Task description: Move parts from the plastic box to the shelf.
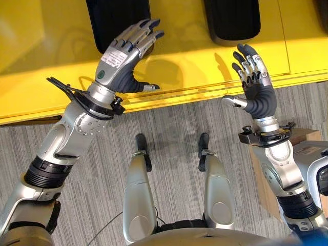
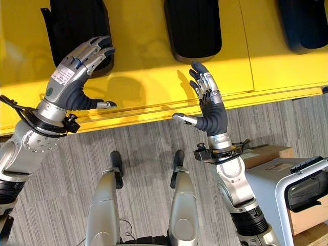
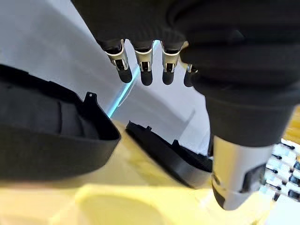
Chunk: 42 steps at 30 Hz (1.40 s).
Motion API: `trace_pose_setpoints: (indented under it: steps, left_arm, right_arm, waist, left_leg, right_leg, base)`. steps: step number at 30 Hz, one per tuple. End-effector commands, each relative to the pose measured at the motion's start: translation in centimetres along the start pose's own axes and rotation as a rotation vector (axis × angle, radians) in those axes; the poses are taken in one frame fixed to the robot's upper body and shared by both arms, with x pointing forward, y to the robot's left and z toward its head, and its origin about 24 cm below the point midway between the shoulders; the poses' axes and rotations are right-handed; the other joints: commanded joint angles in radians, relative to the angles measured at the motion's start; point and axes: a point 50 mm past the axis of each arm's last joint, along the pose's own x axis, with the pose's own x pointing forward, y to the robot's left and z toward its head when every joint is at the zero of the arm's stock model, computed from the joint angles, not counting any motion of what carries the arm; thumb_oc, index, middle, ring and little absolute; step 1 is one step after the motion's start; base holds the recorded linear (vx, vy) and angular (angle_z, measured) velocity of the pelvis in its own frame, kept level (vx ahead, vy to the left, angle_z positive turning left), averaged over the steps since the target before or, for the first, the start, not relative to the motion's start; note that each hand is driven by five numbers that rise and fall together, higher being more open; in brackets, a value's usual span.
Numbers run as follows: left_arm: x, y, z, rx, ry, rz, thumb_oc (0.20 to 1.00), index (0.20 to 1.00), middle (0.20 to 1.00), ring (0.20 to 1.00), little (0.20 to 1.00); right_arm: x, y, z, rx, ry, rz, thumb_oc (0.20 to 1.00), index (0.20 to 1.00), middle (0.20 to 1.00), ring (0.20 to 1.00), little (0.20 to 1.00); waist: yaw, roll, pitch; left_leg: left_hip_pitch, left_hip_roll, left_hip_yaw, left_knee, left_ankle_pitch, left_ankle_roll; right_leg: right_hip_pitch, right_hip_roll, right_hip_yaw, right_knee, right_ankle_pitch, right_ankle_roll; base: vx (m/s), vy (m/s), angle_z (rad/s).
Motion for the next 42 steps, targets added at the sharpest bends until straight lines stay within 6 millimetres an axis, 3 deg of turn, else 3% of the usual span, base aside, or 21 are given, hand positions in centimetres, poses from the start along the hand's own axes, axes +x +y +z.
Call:
trace_pose_setpoints:
  steps: [1, 13, 30, 34, 40, 42]
  left_arm:
    - [-0.1, 1.1, 1.2, -0.034, -0.069, 0.053, 1.000, 1.000, 1.000, 1.000, 1.000]
    - [-0.5, 1.3, 3.0, -0.098, -0.158, 0.001, 1.000, 1.000, 1.000, 1.000, 1.000]
    - [-2.3, -2.8, 3.2, -0.306, -0.098, -0.243, 1.000, 1.000, 1.000, 1.000, 1.000]
    - [-2.9, -4.0, 2.4, -0.325, -0.034, -0.272, 1.000, 1.000, 1.000, 1.000, 1.000]
    - [-3.2, -3.5, 0.7, -0.261, 0.042, -0.213, 1.000, 1.000, 1.000, 1.000, 1.000]
    - [-3.6, -3.1, -0.8, -0.222, 0.116, -0.166, 1.000, 1.000, 1.000, 1.000, 1.000]
  right_arm:
    - [0.2, -0.4, 2.5, 0.021, -0.135, -0.014, 1.000, 1.000, 1.000, 1.000, 1.000]
    - [0.1, -0.6, 2.8, 0.002, -0.143, -0.008, 1.000, 1.000, 1.000, 1.000, 1.000]
    - [0.0, -0.2, 2.7, 0.015, -0.132, 0.017, 1.000, 1.000, 1.000, 1.000, 1.000]
    - [0.0, -0.2, 2.7, 0.014, -0.130, 0.023, 1.000, 1.000, 1.000, 1.000, 1.000]
    - [0.0, -0.2, 2.7, 0.015, -0.135, 0.023, 1.000, 1.000, 1.000, 1.000, 1.000]
    - [0.1, -0.4, 2.7, 0.004, -0.132, 0.019, 1.000, 1.000, 1.000, 1.000, 1.000]
  waist:
    - [-0.004, -0.007, -0.072]
    - [-0.003, -0.008, -0.068]
    - [-0.006, -0.009, -0.054]
    - [-0.007, -0.012, -0.051]
    - [-0.005, -0.012, -0.051]
    - [-0.004, -0.013, -0.051]
  left_leg:
    - [-0.009, 0.028, -0.036, -0.030, 0.015, -0.020]
    - [-0.006, 0.027, -0.036, -0.033, 0.017, -0.018]
    - [-0.008, 0.026, -0.034, -0.022, 0.013, -0.014]
    - [-0.010, 0.026, -0.034, -0.019, 0.011, -0.013]
    - [-0.014, 0.026, -0.033, -0.015, 0.010, -0.013]
    - [-0.015, 0.025, -0.034, -0.014, 0.009, -0.014]
  right_leg:
    - [0.068, 0.004, -0.014, 0.034, -0.053, -0.007]
    - [0.075, 0.002, -0.015, 0.028, -0.053, -0.005]
    - [0.068, 0.004, -0.008, 0.037, -0.054, -0.006]
    - [0.064, 0.003, -0.008, 0.041, -0.054, -0.006]
    - [0.058, 0.005, -0.006, 0.045, -0.056, -0.008]
    - [0.056, 0.005, -0.004, 0.045, -0.057, -0.009]
  base:
    - [0.00, 0.000, 0.00]
    - [0.00, 0.000, 0.00]
    - [0.00, 0.000, 0.00]
    - [0.00, 0.000, 0.00]
    - [0.00, 0.000, 0.00]
    - [0.00, 0.000, 0.00]
